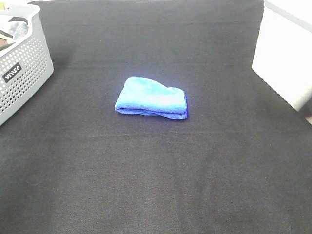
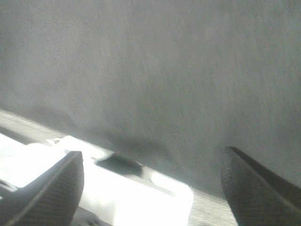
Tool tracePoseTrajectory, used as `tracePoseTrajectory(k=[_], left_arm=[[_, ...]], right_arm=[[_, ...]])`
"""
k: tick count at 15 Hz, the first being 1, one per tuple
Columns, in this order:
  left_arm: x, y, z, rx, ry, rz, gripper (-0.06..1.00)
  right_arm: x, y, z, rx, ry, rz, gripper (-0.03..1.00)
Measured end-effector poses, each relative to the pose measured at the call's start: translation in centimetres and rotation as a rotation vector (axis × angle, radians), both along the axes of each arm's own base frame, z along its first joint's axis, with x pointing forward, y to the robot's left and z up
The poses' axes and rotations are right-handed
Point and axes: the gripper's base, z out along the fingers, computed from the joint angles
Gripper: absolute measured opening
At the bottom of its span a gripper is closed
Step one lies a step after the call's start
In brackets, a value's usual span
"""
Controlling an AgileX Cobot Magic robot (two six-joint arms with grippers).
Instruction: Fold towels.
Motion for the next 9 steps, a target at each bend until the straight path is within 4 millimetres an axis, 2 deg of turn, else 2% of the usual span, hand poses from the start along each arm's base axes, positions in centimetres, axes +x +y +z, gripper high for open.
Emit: tracePoseTrajectory(k=[2,5,7,9], left_arm=[[-3.3,0.7,-2.2,0.004,-0.07,-0.026,0.69],[-6.6,1.3,-4.3,0.001,-0.178,-0.061,0.69],[-7.7,1.5,-5.0,-0.01,-0.244,-0.064,0.69],[-7.9,1.5,-5.5,-0.015,-0.271,-0.062,0.69]], right_arm=[[-3.3,-1.1,-1.3,-0.03,-0.047,-0.004,0.76],[-7.8,-3.0,-2.7,-0.092,-0.202,-0.025,0.76],[-9.7,-3.8,-3.5,-0.107,-0.319,-0.044,0.76],[-11.0,-4.3,-4.3,-0.107,-0.393,-0.055,0.76]])
